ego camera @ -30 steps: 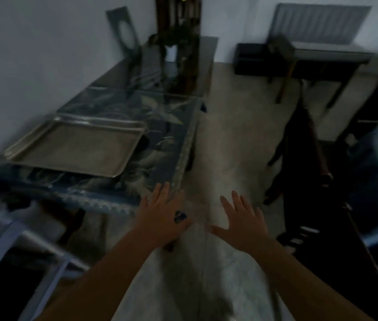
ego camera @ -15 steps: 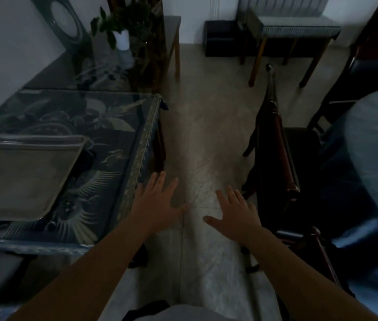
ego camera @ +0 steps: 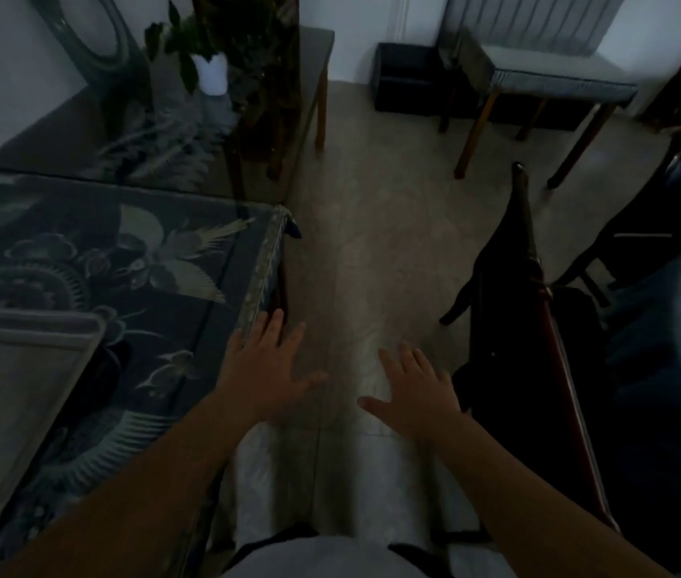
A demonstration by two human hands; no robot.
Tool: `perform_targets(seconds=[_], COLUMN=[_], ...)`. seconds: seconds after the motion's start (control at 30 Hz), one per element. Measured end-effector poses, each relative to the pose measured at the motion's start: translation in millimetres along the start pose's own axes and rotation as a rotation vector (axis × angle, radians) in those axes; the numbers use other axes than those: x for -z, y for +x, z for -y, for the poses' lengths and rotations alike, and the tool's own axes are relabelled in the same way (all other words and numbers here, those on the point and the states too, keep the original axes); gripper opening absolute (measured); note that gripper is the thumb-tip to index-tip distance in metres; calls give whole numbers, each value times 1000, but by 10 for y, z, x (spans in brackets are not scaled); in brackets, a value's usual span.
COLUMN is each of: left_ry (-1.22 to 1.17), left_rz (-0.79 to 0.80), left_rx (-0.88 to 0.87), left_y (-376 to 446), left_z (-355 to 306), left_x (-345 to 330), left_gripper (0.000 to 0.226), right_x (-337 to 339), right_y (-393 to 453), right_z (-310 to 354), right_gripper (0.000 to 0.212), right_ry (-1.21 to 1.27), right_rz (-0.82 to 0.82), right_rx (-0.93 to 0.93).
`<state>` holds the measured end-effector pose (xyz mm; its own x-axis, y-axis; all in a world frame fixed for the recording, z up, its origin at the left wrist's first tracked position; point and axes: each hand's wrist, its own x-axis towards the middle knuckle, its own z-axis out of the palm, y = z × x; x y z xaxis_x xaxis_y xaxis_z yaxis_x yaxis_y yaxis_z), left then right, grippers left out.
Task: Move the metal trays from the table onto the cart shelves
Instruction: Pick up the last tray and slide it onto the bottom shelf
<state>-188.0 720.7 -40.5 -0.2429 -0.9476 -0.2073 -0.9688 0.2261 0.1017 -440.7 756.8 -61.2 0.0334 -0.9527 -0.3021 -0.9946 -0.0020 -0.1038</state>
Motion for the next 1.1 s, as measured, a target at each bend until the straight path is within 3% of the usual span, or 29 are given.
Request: perform_targets(seconds=[0.2, 0.37, 0.53, 0.67, 0.9, 1.1], left_ry=[-199, -250, -294, -362, -459, -475], left_rz=[55, 36, -16, -43, -156, -131], left_rx=[294, 699, 1151, 1436, 1645, 1591], left_y=[331, 55, -663, -1085, -1236, -1364], left_z=[628, 1170, 1181, 918, 655, 1086], left_x=[120, 36, -30, -159, -370, -398], left_gripper=[124, 123, 122, 123, 123, 124], right_x=[314, 398, 503, 503, 348, 296], right_y=[1173, 2121, 2395, 2303, 2027, 2002], right_z=[484, 1442, 2409, 2926, 3418, 3690], right_gripper=[96, 99, 96, 93, 94, 97], right_ry=[-31, -126, -312, -448, -584, -569], right_rz=[78, 183, 205, 220, 260, 255], right_rx=[222, 666, 1103, 1329, 1504, 1476])
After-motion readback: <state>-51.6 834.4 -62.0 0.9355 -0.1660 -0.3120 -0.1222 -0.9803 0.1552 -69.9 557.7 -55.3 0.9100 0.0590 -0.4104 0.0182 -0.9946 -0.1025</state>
